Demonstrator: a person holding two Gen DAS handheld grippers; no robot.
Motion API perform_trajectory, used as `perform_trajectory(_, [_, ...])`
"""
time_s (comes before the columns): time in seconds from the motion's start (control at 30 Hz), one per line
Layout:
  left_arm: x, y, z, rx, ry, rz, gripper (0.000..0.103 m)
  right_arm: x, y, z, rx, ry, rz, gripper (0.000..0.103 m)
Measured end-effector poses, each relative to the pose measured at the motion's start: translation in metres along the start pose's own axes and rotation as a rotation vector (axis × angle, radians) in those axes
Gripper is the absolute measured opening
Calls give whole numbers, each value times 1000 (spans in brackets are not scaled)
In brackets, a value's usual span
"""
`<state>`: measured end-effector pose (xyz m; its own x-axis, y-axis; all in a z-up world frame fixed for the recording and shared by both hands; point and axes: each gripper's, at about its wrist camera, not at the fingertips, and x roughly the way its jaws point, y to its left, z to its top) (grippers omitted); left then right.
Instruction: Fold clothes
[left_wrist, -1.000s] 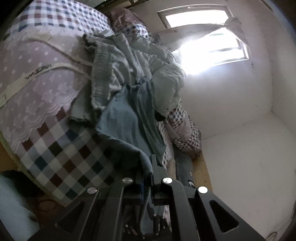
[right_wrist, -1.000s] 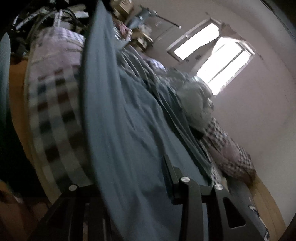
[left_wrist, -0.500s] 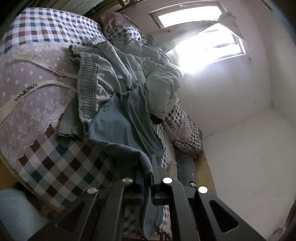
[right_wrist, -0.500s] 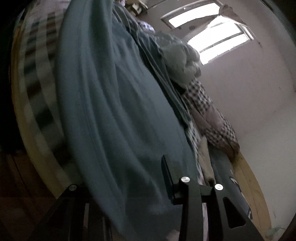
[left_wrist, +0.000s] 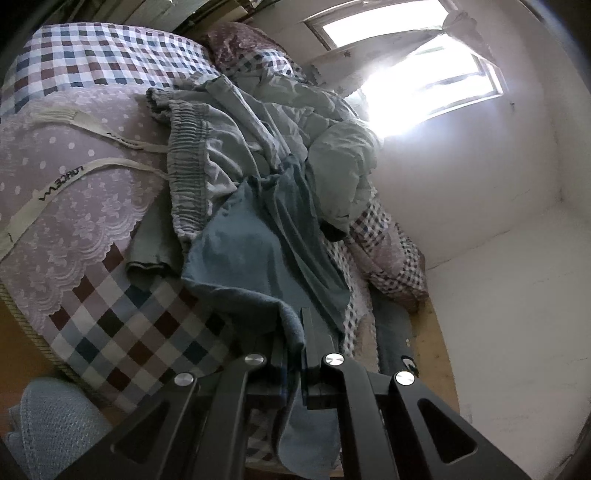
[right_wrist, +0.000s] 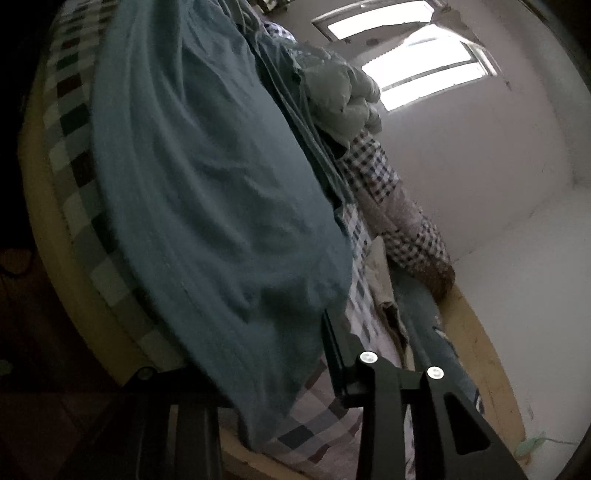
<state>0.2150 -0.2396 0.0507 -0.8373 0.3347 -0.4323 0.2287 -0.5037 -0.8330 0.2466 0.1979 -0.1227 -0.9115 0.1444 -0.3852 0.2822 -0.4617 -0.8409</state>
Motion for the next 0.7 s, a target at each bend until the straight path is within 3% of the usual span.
perform_trajectory(0.1, [0, -2, -2, 10, -1, 9, 3, -8, 1, 3, -21, -31, -2, 34])
perform_trajectory(0.2, [-2, -1, -2, 12, -4, 14, 3, -17, 2, 3, -26, -41, 8, 12])
perform_trajectory(0.3, [-4, 0, -3, 14, -7, 23, 3, -21, -3, 2, -10, -28, 17, 1])
perform_trajectory(0.53, [-11, -6, -8, 55, -3, 55, 3, -27, -61, 8, 92, -8, 8, 1])
perform_trajectory(0.7, [-25, -29, -10, 112, -22, 32, 3, -39, -115, 21, 131, -19, -29, 0])
